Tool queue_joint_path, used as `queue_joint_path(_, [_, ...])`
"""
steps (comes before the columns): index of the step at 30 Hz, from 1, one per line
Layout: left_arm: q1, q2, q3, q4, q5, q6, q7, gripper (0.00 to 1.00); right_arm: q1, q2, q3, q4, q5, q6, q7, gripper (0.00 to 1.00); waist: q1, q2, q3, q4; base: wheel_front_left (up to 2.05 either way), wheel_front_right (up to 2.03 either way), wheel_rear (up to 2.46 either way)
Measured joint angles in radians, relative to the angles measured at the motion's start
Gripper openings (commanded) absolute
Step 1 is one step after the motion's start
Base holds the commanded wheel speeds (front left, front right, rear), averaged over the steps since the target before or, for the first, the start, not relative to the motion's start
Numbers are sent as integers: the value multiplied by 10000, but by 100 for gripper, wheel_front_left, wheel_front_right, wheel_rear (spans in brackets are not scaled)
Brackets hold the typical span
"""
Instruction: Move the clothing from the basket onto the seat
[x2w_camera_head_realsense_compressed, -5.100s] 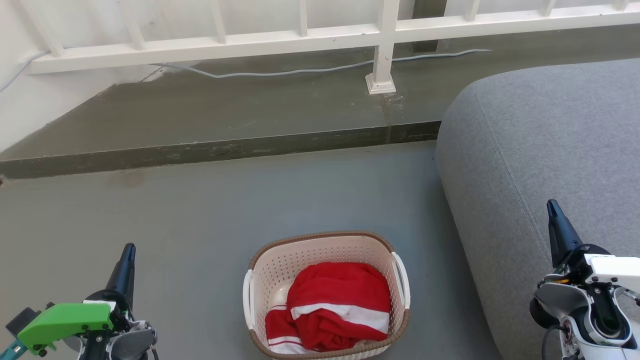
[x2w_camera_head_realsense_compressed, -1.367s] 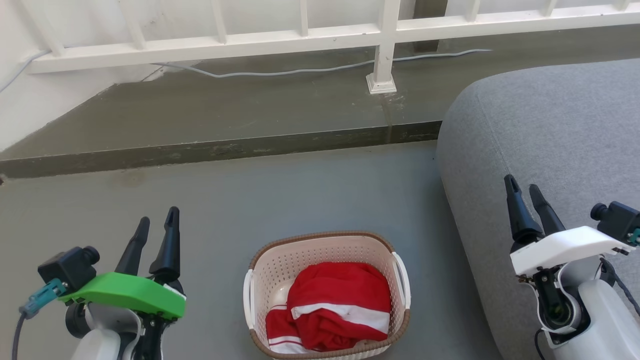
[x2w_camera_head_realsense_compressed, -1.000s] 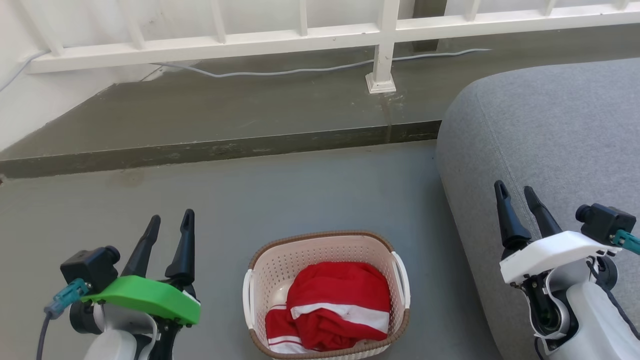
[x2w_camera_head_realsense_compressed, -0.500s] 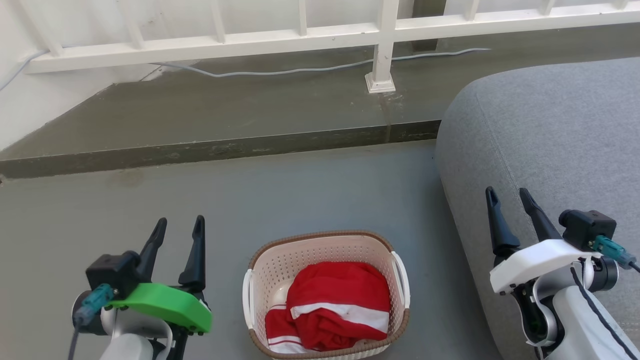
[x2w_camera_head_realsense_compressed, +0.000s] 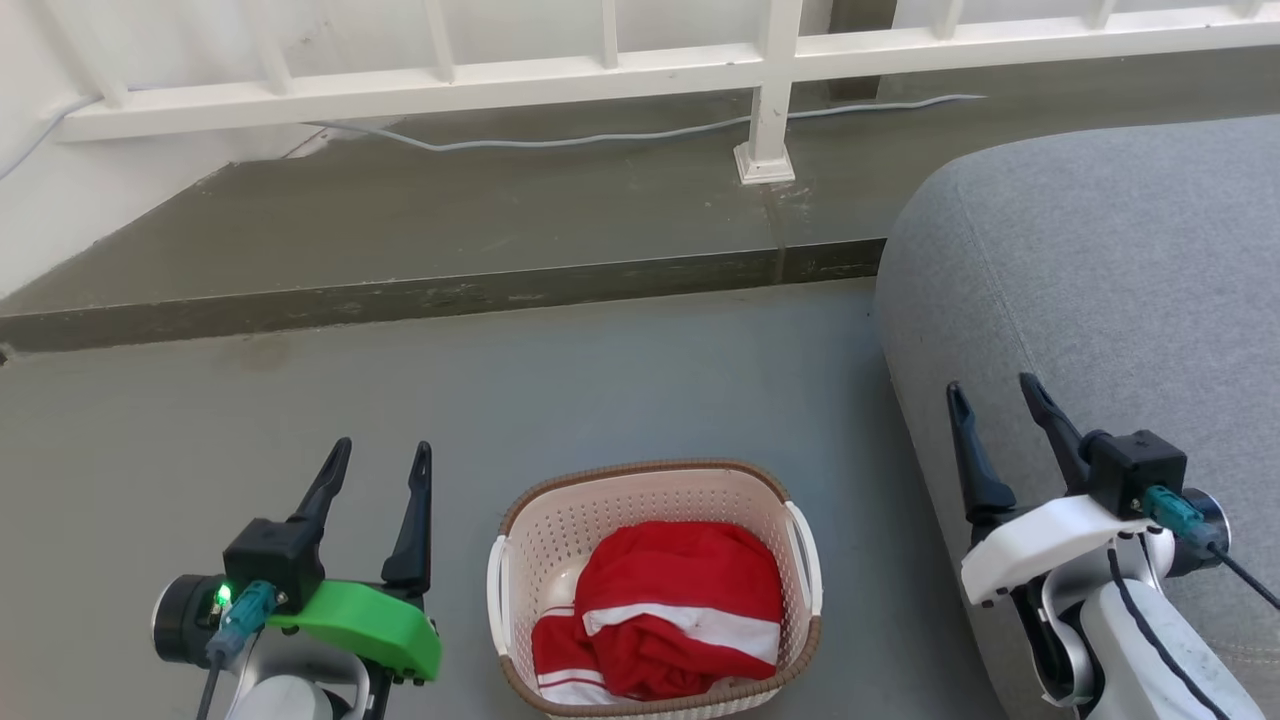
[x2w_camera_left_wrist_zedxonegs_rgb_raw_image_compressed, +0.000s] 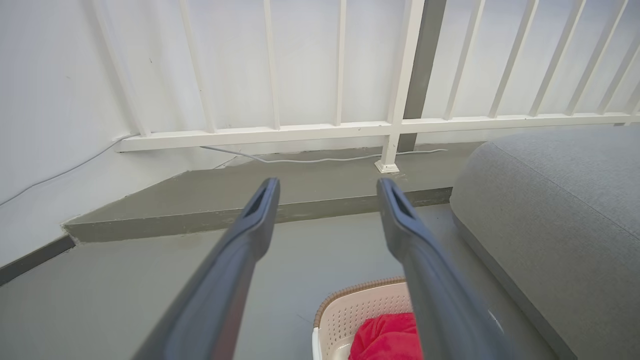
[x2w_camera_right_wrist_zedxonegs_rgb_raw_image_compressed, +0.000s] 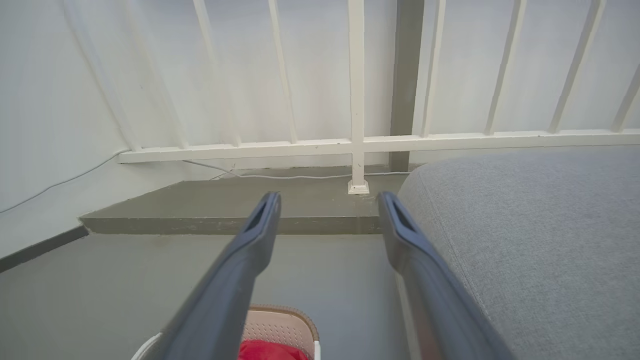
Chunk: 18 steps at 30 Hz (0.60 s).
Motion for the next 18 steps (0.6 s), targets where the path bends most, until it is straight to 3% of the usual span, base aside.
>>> queue_joint_path(18, [0,2,-6,245,136,155,4,100,0,15,-59,173,-232,12,-77,100,0,0,62,23,0,0,0])
